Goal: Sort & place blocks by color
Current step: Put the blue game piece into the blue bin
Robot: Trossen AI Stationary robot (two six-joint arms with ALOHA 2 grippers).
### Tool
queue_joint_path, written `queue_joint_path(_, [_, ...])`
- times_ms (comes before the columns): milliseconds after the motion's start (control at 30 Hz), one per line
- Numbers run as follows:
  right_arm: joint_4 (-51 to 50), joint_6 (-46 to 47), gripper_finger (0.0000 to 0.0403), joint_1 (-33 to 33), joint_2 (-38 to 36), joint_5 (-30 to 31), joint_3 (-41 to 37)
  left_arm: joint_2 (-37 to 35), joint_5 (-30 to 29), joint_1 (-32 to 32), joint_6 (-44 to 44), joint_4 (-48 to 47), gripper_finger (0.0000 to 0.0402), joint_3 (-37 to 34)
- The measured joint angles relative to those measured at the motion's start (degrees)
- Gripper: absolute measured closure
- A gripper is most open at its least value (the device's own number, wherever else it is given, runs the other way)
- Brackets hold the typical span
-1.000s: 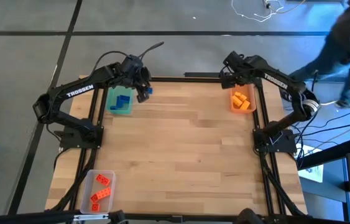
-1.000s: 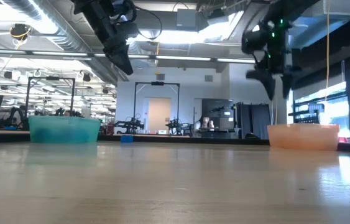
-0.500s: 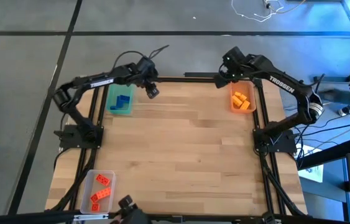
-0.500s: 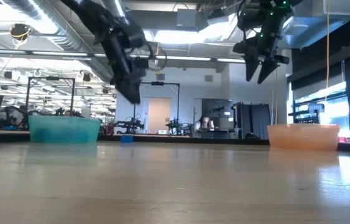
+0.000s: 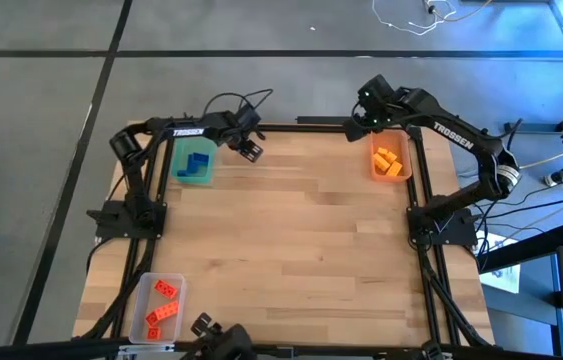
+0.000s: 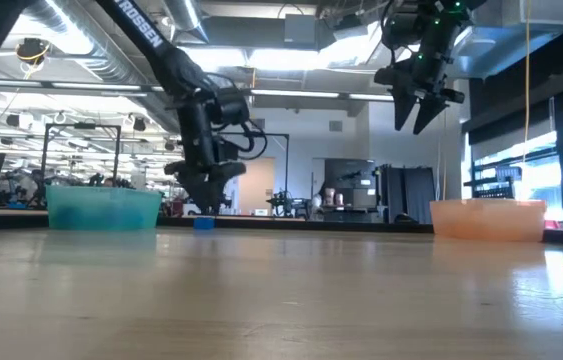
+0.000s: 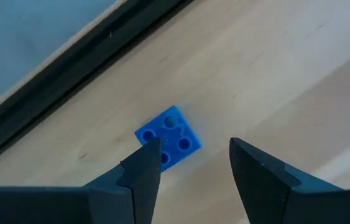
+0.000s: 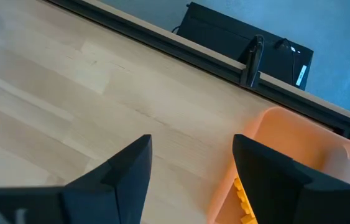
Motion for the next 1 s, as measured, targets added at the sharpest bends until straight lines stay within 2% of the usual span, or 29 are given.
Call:
queue_joint_path(167, [0.00,0.00,0.0178,0.00,0.00,0.00,0.00,1.74,-0.63,0.00,0.09,0.10,0.0221,0.00])
queue_joint_path(367, [0.00,0.00,0.0178,0.00,0.00,0.00,0.00,1.90,-4.03,0.15,3.77,0.09,0.0221,0.00])
queue_joint_path(500, [-0.02,-0.04,0.0178,-0.02,0.00,0.00,0.00,2.01,2.86,1.28,4.68,0.03,0.0221,0.00])
queue_joint_path(700, [-0.04,-0.09,0.0178,-0.02,0.00,0.00,0.00,4.11,4.98,2.23,6.40,0.05,0.0221,0.22])
queue_joint_path(800, [-0.06,-0.11,0.0178,-0.02,0.00,0.00,0.00,4.33,8.91,2.25,6.34,-0.11,0.0221,0.28])
queue_joint_path(1000, [-0.07,-0.17,0.0178,-0.02,0.00,0.00,0.00,3.13,10.98,-0.83,6.00,-1.44,0.0221,0.13])
